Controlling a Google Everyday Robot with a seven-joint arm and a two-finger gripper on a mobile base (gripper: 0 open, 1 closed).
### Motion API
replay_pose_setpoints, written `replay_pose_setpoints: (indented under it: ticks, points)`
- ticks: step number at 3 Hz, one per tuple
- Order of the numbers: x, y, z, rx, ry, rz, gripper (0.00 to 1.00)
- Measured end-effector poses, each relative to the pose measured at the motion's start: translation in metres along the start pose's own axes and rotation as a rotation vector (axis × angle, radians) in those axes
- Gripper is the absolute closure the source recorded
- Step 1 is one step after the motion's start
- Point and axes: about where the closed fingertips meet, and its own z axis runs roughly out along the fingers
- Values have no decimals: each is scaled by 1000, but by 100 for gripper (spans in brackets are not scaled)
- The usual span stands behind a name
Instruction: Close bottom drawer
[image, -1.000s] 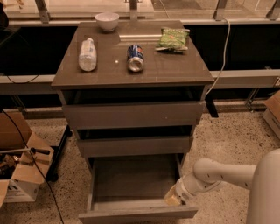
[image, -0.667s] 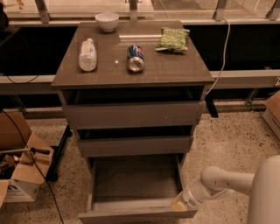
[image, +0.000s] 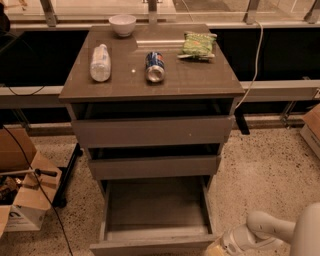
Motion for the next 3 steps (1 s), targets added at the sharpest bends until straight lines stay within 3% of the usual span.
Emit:
replay_pose_setpoints:
  ticks: [2, 3]
  points:
    - [8, -12, 24, -9, -38, 55, 100]
    - [8, -31, 59, -18, -38, 114, 100]
